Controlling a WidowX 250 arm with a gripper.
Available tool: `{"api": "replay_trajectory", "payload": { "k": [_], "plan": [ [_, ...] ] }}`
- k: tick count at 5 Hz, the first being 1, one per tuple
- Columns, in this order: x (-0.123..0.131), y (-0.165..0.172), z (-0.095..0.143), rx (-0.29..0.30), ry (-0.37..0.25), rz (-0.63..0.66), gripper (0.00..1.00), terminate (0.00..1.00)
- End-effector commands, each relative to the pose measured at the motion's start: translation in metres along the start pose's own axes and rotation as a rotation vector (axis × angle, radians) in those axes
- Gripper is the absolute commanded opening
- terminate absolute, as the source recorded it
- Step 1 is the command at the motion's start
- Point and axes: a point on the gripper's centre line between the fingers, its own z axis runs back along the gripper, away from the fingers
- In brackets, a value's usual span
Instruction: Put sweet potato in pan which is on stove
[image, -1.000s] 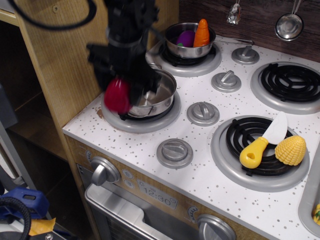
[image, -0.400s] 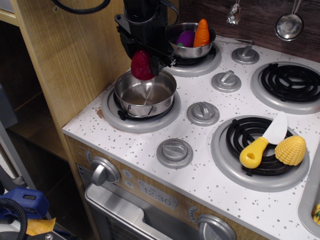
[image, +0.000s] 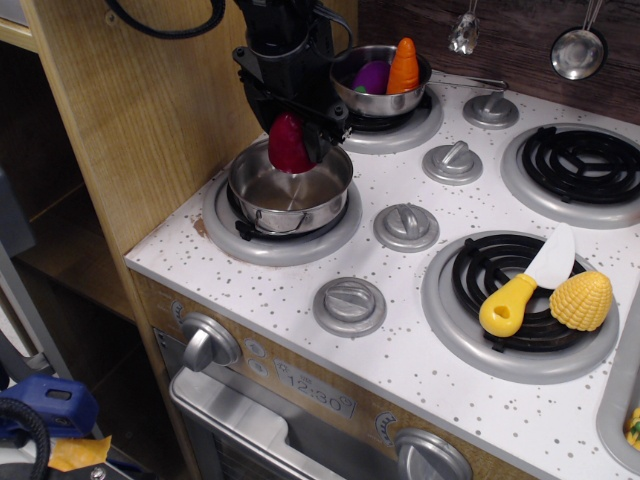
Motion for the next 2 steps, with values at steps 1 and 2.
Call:
{"api": "replay_trajectory", "payload": {
  "k": [1,2],
  "plan": [
    [0.0033,0.0062,0.0085,0.013,-0.026,0.011,1.0,0.0],
    [0.0033,0.0062,0.0085,0.013,-0.026,0.011,1.0,1.0]
  ]
}}
